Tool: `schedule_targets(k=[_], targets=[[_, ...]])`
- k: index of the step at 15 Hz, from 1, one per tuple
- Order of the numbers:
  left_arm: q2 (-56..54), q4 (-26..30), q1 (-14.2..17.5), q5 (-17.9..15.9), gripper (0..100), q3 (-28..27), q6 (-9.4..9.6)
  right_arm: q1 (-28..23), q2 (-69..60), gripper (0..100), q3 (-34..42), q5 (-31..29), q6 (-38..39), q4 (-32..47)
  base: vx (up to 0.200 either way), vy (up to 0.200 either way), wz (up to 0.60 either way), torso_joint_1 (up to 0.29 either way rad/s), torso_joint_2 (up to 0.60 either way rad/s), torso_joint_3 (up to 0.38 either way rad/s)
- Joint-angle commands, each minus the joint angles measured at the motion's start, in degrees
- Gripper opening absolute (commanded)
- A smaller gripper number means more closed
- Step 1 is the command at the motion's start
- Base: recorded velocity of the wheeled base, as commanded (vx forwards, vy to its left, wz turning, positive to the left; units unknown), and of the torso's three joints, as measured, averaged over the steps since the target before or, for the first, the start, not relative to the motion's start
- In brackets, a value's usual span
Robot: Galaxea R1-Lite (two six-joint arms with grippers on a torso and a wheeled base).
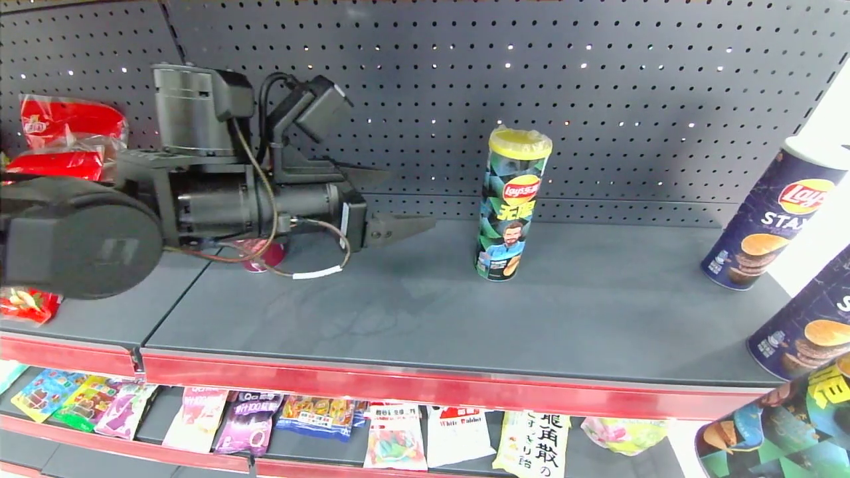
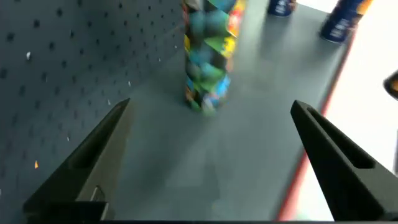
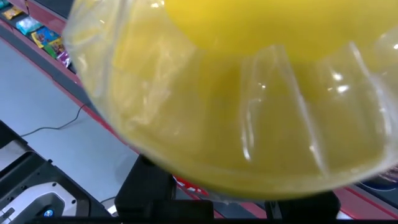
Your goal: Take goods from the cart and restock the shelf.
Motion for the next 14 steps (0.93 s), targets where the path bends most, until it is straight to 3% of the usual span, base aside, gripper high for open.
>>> schedule_targets(k=[1, 6, 14], targets=[[9.36, -0.04, -1.17, 0.19, 100, -8.14, 0.16, 0.02, 0.1, 0, 0.12, -0.14, -0.02, -0.01, 0.0, 0.0, 0.0, 0.0, 0.0, 0.0], [17.09, 0.31, -2.93, 0.28, 100, -18.24, 0.16, -0.07, 0.1, 0, 0.3, -0.41, -0.02, 0.08, 0.0, 0.0, 0.0, 0.0, 0.0, 0.0], [23.25, 0.31, -5.39, 0.37, 100, -26.07, 0.07, 0.02, -0.08, 0, 0.65, -1.28, -0.02, 0.08, 0.0, 0.0, 0.0, 0.0, 0.0, 0.0]])
